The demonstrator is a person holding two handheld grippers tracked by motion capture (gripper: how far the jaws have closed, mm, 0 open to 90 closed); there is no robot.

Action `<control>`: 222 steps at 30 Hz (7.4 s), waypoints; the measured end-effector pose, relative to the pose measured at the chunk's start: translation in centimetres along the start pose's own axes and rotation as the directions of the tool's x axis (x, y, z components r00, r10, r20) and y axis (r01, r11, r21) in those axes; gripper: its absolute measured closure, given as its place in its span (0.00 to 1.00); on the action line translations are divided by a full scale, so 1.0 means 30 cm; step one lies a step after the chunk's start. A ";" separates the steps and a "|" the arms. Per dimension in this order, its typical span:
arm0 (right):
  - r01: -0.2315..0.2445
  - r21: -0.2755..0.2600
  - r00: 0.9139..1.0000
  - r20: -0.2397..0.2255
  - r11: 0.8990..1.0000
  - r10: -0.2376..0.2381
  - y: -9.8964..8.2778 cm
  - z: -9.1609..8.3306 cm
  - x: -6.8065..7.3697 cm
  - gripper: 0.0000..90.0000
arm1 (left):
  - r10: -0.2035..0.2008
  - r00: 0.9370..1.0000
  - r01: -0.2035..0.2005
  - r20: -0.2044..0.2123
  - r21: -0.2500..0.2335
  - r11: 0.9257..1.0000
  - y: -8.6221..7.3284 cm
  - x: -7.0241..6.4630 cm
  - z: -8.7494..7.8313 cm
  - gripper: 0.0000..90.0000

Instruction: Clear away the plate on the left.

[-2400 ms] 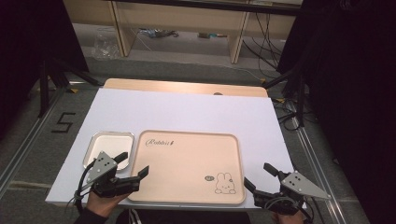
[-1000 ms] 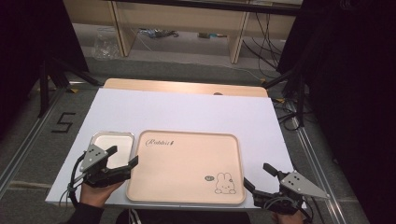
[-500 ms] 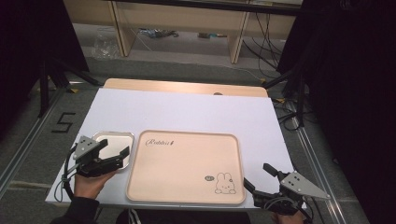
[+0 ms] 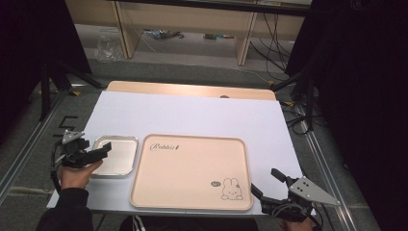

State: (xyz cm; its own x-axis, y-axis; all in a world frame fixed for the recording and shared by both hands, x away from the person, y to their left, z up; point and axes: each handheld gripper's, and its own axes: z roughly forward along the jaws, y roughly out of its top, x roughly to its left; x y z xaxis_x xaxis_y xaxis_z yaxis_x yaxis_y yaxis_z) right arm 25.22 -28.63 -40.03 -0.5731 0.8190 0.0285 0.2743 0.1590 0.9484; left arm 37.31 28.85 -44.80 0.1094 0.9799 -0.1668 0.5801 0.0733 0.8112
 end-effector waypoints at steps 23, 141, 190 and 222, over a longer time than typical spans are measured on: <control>0.005 -0.012 1.000 -0.003 1.000 -0.005 0.000 0.000 0.001 0.17 | -0.100 0.994 0.108 -0.048 0.205 0.973 -0.026 0.172 0.072 0.74; 0.006 -0.009 1.000 0.002 1.000 -0.006 -0.002 0.002 -0.002 0.17 | 0.000 0.876 -0.149 0.482 0.272 0.951 -0.067 -0.504 0.196 0.98; 0.008 -0.001 1.000 0.004 1.000 -0.008 -0.001 0.001 -0.002 0.17 | -0.024 0.839 -0.223 0.543 0.385 0.896 -0.227 -0.535 0.000 0.90; 0.012 0.001 1.000 0.003 1.000 -0.012 -0.001 0.001 -0.003 0.17 | 0.061 0.873 -0.151 0.483 0.149 0.977 -0.141 -0.485 -0.056 0.28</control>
State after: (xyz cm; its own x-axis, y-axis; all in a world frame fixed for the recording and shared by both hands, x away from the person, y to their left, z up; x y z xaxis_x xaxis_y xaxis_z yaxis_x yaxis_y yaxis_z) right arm 25.28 -28.70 -40.07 -0.5742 0.8186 0.0164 0.2680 0.1690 0.9485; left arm 31.90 14.58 -44.86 0.5213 0.7705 -0.3668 0.6707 -0.1042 0.7344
